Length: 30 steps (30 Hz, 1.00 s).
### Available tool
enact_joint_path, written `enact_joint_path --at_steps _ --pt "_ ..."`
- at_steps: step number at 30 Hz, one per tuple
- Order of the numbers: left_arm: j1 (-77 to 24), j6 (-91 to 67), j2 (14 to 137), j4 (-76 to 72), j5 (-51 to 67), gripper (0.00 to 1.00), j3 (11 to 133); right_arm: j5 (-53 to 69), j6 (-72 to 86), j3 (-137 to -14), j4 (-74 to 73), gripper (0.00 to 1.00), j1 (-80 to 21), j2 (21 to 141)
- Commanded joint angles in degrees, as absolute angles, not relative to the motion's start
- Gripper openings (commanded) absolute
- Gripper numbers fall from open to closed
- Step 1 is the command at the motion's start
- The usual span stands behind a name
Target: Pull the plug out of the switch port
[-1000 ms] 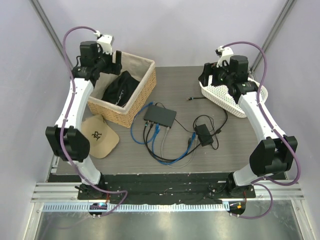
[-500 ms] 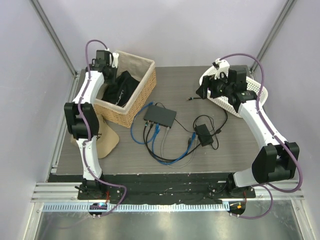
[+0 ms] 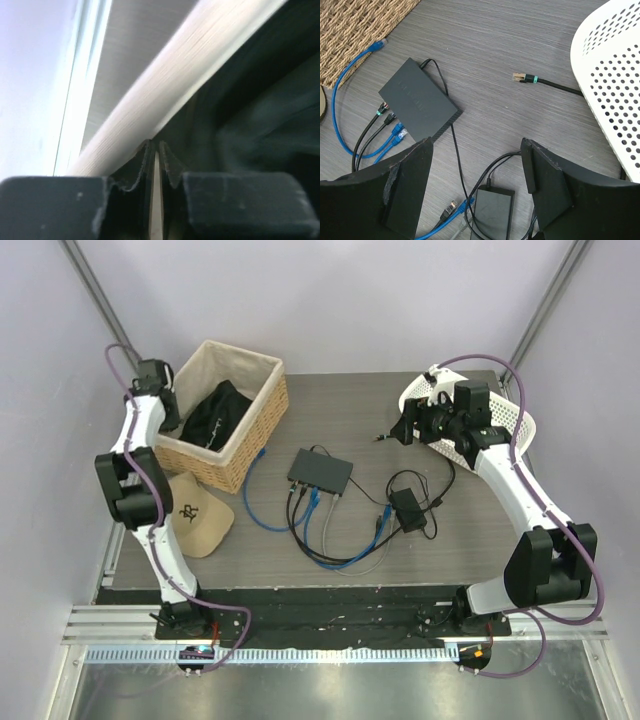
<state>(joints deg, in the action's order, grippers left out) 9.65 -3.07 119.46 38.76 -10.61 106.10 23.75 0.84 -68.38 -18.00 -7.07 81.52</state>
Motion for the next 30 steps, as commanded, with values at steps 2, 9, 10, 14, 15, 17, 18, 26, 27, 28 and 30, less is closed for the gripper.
enact_joint_path --at_steps 2,9,10,14,15,17,18,26,27,28,30 --pt "11.16 -6.32 106.45 30.33 -18.53 0.08 93.45 25.13 1.76 -68.38 -15.73 0.79 -7.30 81.47" --pt "13.09 -8.26 98.71 29.88 -21.88 0.03 85.35 25.05 2.63 -68.91 -15.21 0.79 -7.38 83.58" --pt "13.27 -8.09 97.31 29.97 -22.06 0.03 84.82 24.96 2.64 -68.91 -15.12 0.79 -7.38 83.67" --pt "13.18 -7.91 93.97 29.45 -16.46 0.12 83.15 23.04 0.54 -69.08 -15.12 0.79 -7.38 84.37" --pt "13.18 -8.52 93.43 29.27 -8.26 0.18 82.97 21.72 0.27 -69.17 -15.20 0.78 -7.38 84.55" --pt "11.52 -8.61 91.68 28.92 -2.04 0.34 82.53 18.30 -3.15 -69.96 -15.64 0.70 -7.21 85.08" --pt "10.12 -8.79 91.06 29.00 -0.80 0.38 82.01 18.19 -4.30 -70.31 -16.08 0.65 -7.12 85.34" --pt "-15.54 -4.31 84.11 26.19 1.66 0.55 76.12 19.78 -18.19 -75.05 -25.21 0.37 -7.03 91.56" --pt "-17.38 -3.78 84.81 27.15 2.80 0.55 76.11 18.73 -18.37 -76.02 -25.57 0.34 -7.03 92.71" --pt "-20.19 -3.26 85.25 27.85 4.38 0.55 76.03 18.20 -18.46 -76.37 -25.66 0.30 -7.03 93.77" --pt "-22.66 -1.85 85.87 28.48 8.34 0.55 75.06 16.10 -17.85 -77.51 -24.61 0.27 -7.12 97.28"
